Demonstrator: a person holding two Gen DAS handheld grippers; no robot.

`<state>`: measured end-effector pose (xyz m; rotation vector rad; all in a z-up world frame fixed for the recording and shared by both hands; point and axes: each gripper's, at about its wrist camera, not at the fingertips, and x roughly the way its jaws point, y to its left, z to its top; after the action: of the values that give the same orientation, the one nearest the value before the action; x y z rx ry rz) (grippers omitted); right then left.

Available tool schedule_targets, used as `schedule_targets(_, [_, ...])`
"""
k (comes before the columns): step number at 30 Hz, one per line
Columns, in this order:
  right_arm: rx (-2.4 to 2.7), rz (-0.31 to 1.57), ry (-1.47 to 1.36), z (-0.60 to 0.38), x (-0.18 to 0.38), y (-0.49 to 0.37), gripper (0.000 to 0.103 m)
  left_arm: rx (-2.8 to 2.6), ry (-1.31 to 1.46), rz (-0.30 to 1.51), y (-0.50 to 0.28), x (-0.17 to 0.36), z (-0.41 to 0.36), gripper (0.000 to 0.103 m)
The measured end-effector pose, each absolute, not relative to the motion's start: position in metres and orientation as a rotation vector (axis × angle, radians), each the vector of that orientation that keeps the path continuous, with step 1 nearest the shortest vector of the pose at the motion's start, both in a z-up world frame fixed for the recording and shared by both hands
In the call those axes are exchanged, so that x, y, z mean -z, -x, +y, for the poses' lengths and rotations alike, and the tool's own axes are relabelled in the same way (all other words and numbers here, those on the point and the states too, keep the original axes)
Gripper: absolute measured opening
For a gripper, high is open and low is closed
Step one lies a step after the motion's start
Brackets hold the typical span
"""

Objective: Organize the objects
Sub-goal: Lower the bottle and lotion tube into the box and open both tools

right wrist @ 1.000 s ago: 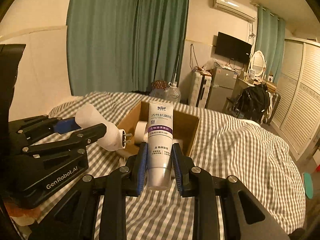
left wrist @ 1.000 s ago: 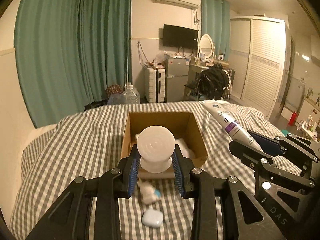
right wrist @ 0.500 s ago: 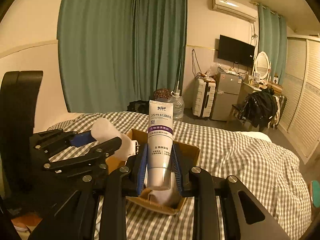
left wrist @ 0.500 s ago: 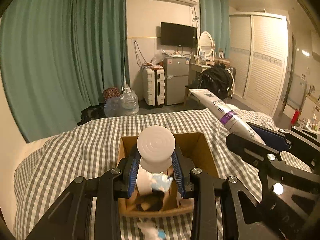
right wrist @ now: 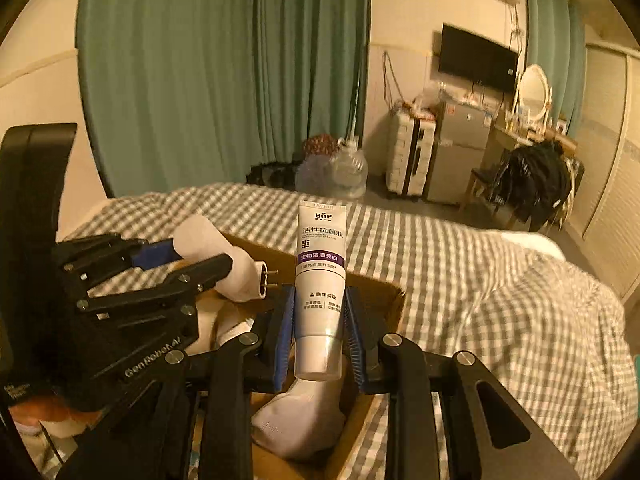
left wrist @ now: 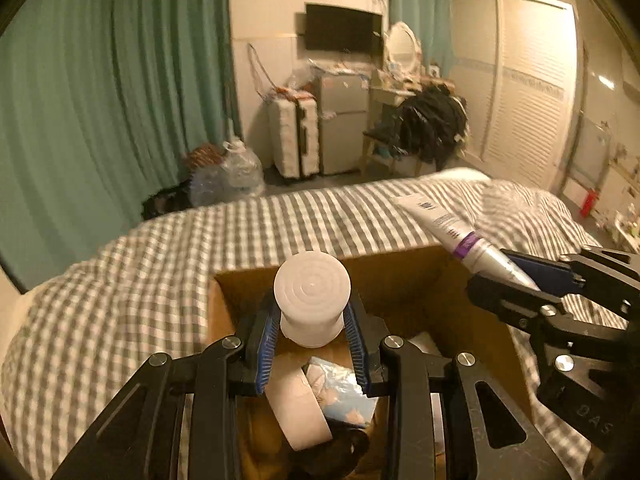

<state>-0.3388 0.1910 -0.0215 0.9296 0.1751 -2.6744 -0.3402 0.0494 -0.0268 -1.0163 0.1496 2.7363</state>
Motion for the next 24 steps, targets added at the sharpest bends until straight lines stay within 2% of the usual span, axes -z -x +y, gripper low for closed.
schedule_targets(6, [2.613, 0.183, -1.037, 0.190, 0.060, 0.358, 0.024, -2.664, 1.082, 0.148, 0.352, 0.050, 0.046, 0.032])
schedule_targets(12, [2.579, 0.144, -1.101, 0.196, 0.075, 0.363, 0.025, -2.659, 1.097, 0.166, 0.350, 0.048, 0.051, 0.034])
schedule_targets(13, [2.582, 0.140, -1.100, 0.198, 0.074, 0.361, 0.030, -2.658, 1.095, 0.164, 0.348, 0.046, 0.050, 0.034])
schedule_targets(14, [2.594, 0.130, -1.079, 0.201, 0.070, 0.358, 0.036, -2.669, 1.069, 0.156, 0.344, 0.041, 0.049, 0.037])
schedule_targets(15, [2.603, 0.122, -1.064, 0.202, 0.066, 0.356, 0.053, -2.679, 1.047, 0.152, 0.339, 0.036, 0.048, 0.049])
schedule_targets(16, [2.624, 0.107, -1.040, 0.204, 0.060, 0.351, 0.063, -2.689, 1.035, 0.151, 0.340, 0.034, 0.049, 0.057])
schedule_targets(17, [2.641, 0.096, -1.020, 0.205, 0.055, 0.349, 0.063, -2.710, 1.012, 0.150, 0.334, 0.027, 0.048, 0.069])
schedule_targets(24, [2.725, 0.163, -0.956, 0.199, 0.024, 0.317, 0.067, -2.779, 0.940, 0.174, 0.298, -0.013, 0.035, 0.080])
